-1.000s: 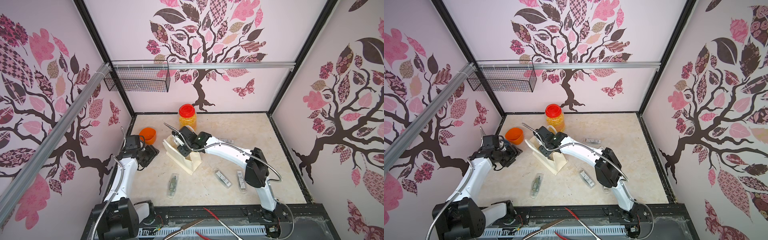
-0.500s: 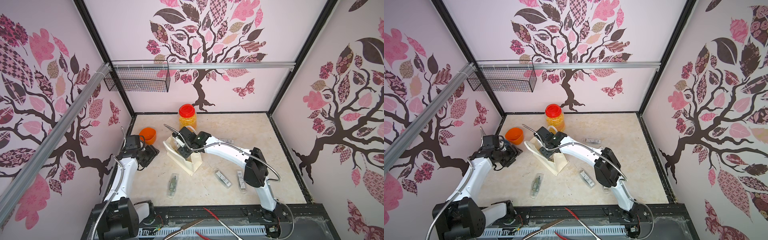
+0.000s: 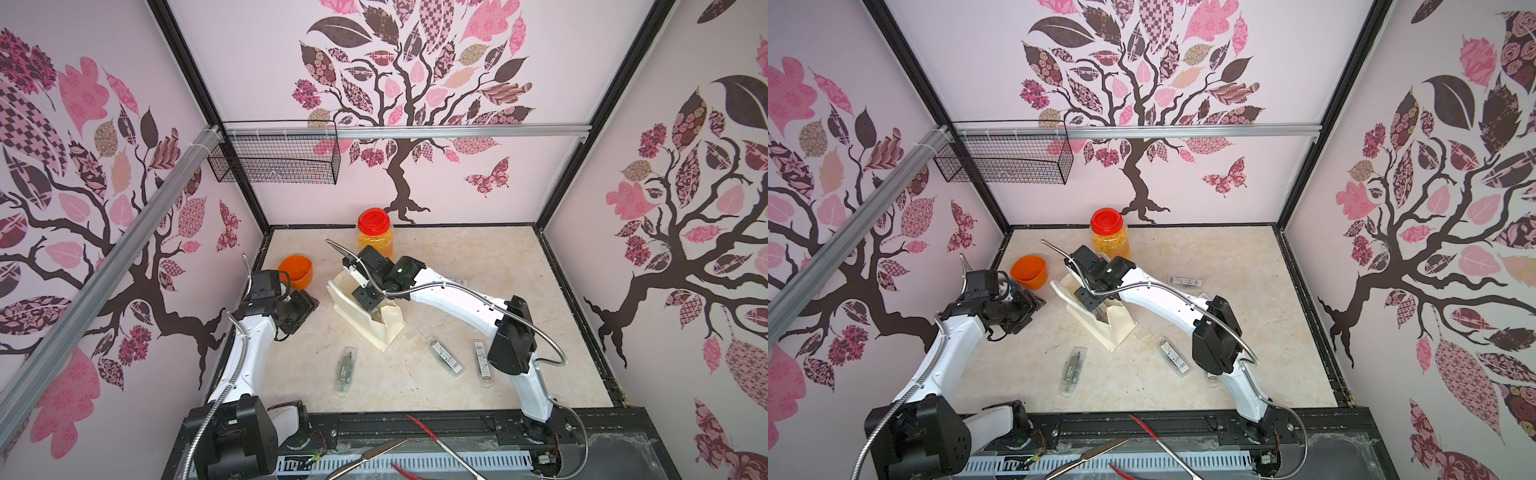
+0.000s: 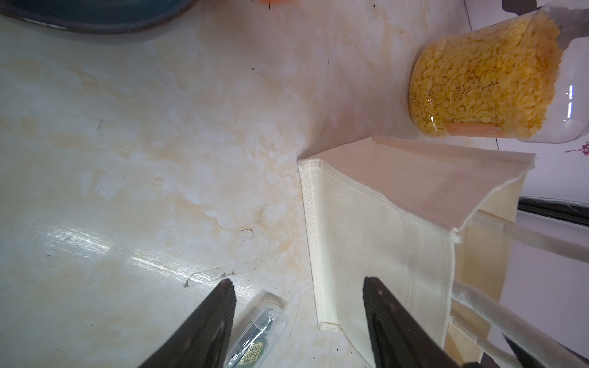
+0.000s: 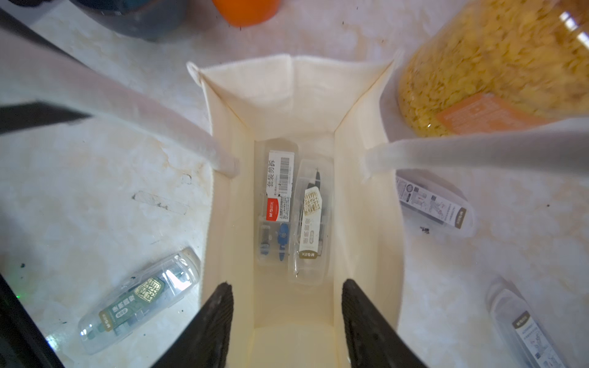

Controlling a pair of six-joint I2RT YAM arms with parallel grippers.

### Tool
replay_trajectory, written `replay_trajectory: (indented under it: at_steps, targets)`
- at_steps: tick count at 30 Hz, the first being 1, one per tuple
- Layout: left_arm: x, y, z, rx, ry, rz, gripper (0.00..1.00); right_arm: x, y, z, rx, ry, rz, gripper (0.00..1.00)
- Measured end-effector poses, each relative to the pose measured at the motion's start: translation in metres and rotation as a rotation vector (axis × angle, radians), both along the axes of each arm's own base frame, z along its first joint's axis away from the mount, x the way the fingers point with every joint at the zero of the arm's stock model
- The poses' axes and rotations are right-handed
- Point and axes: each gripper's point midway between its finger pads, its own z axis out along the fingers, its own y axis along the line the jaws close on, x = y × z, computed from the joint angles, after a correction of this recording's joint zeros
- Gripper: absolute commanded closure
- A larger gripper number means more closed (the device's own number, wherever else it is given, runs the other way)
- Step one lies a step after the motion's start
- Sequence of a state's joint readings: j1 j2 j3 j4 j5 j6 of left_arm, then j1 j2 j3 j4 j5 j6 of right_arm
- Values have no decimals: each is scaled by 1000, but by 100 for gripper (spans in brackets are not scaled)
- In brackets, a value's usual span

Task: Put the compass set into the canvas bag
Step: Place the compass set in the canvas bag, then pick up the compass set at the center of the board.

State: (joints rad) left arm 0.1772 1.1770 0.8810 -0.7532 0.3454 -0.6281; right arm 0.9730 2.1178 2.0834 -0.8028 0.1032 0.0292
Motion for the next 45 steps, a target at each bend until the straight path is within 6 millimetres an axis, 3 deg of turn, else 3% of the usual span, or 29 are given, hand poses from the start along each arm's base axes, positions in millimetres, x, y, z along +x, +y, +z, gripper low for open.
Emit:
replay_trajectory:
  at_steps: [3,7,9,11,15,17,20,24,28,31,41,45]
  targets:
    - [0,-1,0,-3,-1,-2,32,1,1,27,53,-39,-1,39]
    - [0,-2,1,-10,-2,-6,32,4,-16,75,138,-88,-30,38]
    - [0,-3,1,-13,-2,-8,32,12,-38,103,198,-99,-72,38]
    - [0,-3,0,-17,-1,-10,32,30,-73,125,244,-116,-152,36]
    - [0,-4,-1,-20,6,-13,32,65,-157,135,243,-146,-349,34]
    - [1,-4,-2,-19,6,-15,32,73,-195,122,214,-132,-441,33]
    - [1,-4,0,-19,3,-18,32,72,-234,87,163,-69,-539,32]
    - [3,-5,1,-25,-2,-24,32,56,-283,7,61,89,-666,29]
    - [3,-6,0,-29,1,-29,32,27,-318,-64,-47,247,-758,25]
    - [4,-6,0,-28,-2,-38,32,11,-324,-89,-90,315,-773,24]
    - [7,-13,-11,-70,28,-66,32,0,-319,-134,-152,447,-769,22]
    - [8,-14,-12,-76,31,-69,32,-7,-317,-143,-155,488,-764,21]
